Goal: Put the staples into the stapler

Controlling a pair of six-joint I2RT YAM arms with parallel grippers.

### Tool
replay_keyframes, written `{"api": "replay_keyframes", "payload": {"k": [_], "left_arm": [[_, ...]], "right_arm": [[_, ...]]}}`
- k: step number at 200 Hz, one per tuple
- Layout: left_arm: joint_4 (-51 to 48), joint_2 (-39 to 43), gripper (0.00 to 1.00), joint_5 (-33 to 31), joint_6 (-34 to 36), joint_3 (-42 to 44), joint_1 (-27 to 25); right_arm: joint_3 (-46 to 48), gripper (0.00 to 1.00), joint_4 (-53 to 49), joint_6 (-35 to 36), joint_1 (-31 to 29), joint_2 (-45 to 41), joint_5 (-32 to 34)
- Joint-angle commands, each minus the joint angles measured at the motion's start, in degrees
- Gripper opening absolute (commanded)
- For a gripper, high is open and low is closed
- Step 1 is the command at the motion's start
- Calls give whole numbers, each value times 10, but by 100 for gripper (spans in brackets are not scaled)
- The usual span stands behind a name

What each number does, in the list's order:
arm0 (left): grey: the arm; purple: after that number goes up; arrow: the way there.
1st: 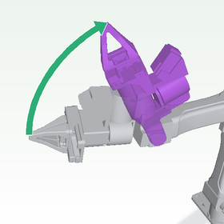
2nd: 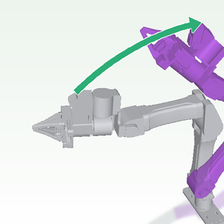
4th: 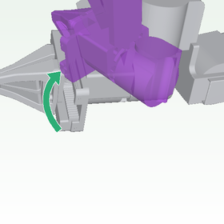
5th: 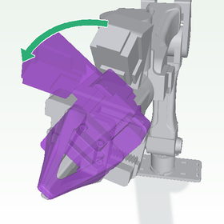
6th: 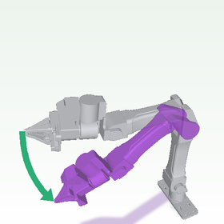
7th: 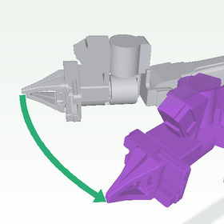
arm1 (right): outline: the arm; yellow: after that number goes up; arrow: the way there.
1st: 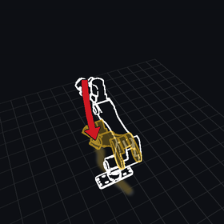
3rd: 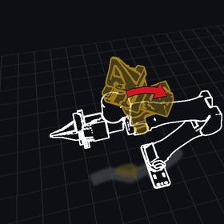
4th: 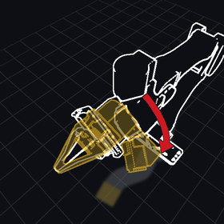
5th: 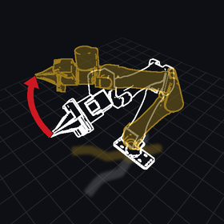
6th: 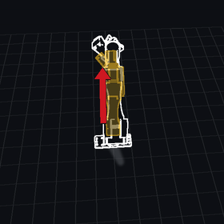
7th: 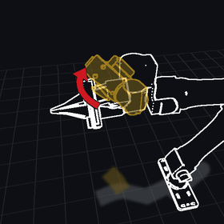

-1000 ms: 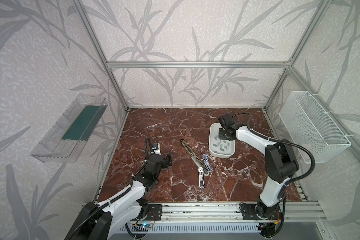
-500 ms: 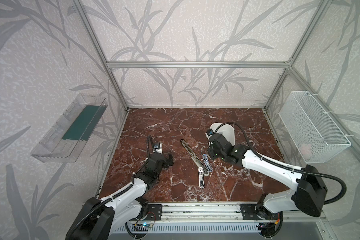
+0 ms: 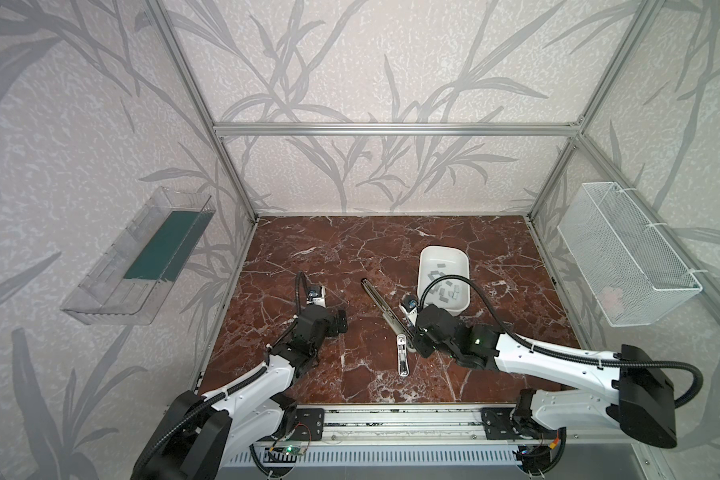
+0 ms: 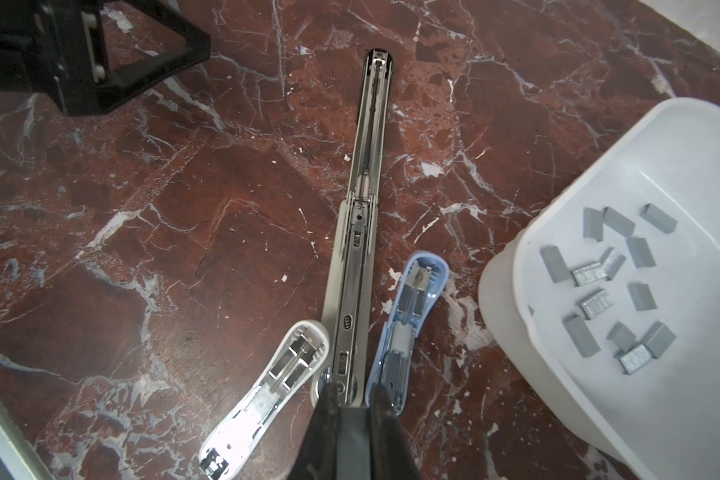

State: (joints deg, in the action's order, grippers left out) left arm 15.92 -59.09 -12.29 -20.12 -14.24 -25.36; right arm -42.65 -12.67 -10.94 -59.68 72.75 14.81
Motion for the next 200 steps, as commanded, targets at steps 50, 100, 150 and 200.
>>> {"api": "replay_keyframes", "payload": {"k": [50, 100, 150, 200], "left_arm": [[1, 0, 99, -6, -2, -18, 4], [2, 2, 99, -3, -3, -15, 4], [2, 6, 99, -2, -4, -13, 4], [2, 4, 99, -4, -4, -13, 4]], "right_arm": [[32, 0, 38, -86, -10, 37, -9], [33, 0, 53, -90, -16, 59, 16], [15, 0, 110, -77, -16, 117, 34], [25, 0, 136, -62, -16, 100, 49]]}}
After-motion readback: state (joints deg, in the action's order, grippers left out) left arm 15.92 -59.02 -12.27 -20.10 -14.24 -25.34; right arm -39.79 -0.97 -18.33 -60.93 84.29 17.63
